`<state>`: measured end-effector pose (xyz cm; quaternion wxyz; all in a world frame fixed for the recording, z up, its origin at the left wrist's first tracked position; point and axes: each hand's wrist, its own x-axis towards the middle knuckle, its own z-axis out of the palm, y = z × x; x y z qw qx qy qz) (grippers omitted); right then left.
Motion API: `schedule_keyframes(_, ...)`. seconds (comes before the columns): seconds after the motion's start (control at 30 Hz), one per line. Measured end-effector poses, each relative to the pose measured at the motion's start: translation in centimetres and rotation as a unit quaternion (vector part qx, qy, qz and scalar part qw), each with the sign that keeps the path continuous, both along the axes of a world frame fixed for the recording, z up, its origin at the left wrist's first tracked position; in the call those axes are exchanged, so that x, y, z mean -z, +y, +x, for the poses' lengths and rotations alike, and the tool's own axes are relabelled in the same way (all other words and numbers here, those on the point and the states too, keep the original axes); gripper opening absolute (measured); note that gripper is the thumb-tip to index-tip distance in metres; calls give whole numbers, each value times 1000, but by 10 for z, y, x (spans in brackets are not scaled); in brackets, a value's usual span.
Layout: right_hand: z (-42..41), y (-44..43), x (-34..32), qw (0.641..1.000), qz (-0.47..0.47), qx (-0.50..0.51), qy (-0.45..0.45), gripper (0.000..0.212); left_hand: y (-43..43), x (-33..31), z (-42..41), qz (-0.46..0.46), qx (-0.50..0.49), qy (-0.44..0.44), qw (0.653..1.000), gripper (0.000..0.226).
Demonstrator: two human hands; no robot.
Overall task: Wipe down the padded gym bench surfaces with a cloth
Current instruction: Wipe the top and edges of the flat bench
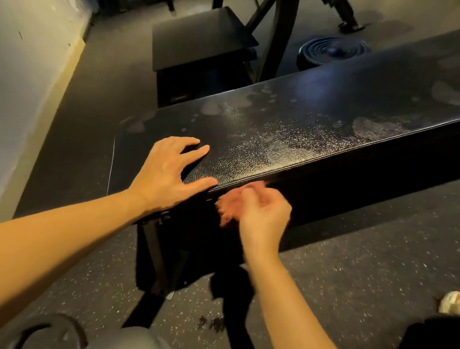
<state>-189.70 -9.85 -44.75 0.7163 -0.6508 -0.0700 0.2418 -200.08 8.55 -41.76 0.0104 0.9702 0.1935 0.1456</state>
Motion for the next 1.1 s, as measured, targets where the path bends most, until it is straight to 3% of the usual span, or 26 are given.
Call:
schedule_keyframes(0.07, -25, 8, 4, 996, -43, -79, -20, 16, -1, 0, 0, -3, 1, 0, 1000, 80)
schedule_keyframes(0.13, -18, 5, 5, 994, -59, -86, -17, 13, 0, 0, -1, -8, 0, 1, 1000, 81)
schedule_keyframes(0.3, 61, -27, -5, 996, -41, 76, -1, 18, -1, -1, 0, -9, -2, 2, 1000, 79)
schedule_keyframes(0.37, 54, -20, -4, 995, -51, 90, -7, 21, 0, 0, 0, -9, -4, 5, 1000, 79)
schedule_keyframes(0.43, 14, -3, 3, 999, -51, 1, -6, 30, 1, 1, 0, -12, -6, 3, 1000, 78)
schedule_keyframes(0.5, -30, 4, -6, 992, -71, -99, -19, 22, 1, 1, 0, -9, -3, 3, 1000, 78)
schedule_keyframes(0.57, -38, 2, -15, 989, -64, -131, -6, 26, 0, 0, 0, -6, 0, 6, 1000, 77)
schedule_keyframes(0.63, -5, -11, -21, 995, -49, -83, 18, 41, 0, 0, -2, -6, -2, 9, 1000, 77)
schedule_keyframes(0.77, 61, -24, 1, 986, -122, 109, -18, 16, 0, 1, -1, -6, -3, 5, 1000, 76)
schedule_keyframes(0.83, 35, -11, 5, 991, -115, 62, -27, 18, 0, 1, 0, -6, -4, 1, 1000, 77)
schedule_keyframes(0.93, -20, 5, 3, 986, -87, -109, -85, 11, 0, 2, 0, -9, -4, 1, 1000, 77)
schedule_keyframes(1.0, -23, 4, 3, 977, -99, -143, -122, 6, 0, 2, -1, -8, -5, 6, 1000, 76)
schedule_keyframes(1.1, 28, -13, 5, 976, -158, -16, -149, 14, 0, 0, -2, -13, -9, 10, 1000, 77)
